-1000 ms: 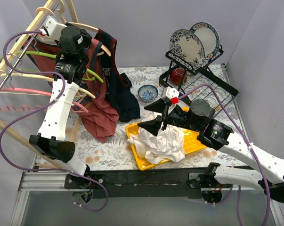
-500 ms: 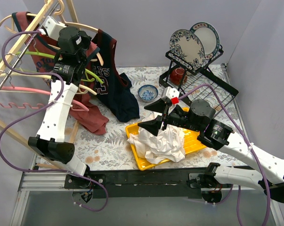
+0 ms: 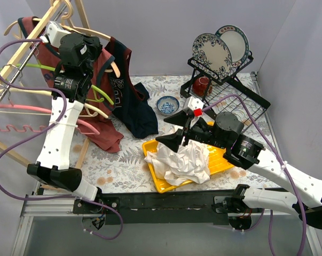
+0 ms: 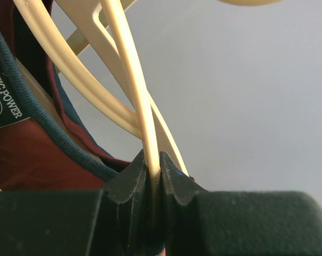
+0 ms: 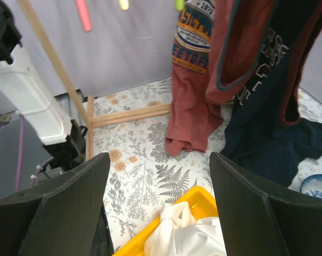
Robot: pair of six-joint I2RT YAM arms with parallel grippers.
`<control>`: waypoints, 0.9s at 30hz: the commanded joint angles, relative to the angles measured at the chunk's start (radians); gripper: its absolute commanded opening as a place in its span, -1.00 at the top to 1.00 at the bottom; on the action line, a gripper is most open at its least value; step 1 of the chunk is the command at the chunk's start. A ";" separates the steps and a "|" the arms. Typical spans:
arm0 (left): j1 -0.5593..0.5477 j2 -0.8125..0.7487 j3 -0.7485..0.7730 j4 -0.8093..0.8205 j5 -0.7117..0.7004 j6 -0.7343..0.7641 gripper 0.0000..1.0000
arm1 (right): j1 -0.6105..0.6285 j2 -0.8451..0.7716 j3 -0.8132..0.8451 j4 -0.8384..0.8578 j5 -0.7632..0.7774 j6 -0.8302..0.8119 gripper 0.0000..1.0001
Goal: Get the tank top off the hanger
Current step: Pick up the hanger from the clothesline.
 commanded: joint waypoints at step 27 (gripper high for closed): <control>-0.002 -0.160 0.016 0.052 0.207 0.018 1.00 | -0.054 0.777 0.901 0.149 0.101 0.060 -0.56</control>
